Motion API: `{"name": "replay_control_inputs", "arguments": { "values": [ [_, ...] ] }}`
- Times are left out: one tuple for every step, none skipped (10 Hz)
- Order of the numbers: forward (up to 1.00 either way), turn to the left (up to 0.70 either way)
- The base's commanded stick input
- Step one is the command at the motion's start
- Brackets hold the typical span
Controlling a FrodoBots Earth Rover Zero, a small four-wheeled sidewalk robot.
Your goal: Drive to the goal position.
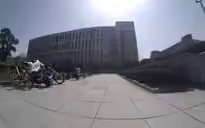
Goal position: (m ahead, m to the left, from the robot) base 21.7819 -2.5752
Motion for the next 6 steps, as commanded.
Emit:
{"name": "replay_control_inputs", "arguments": {
  "values": [
    [0.45,0.0],
    [0.45,0.0],
    [0.45,0.0],
    [0.45,0.0],
    [0.45,0.0],
    [0.45,0.0]
  ]
}}
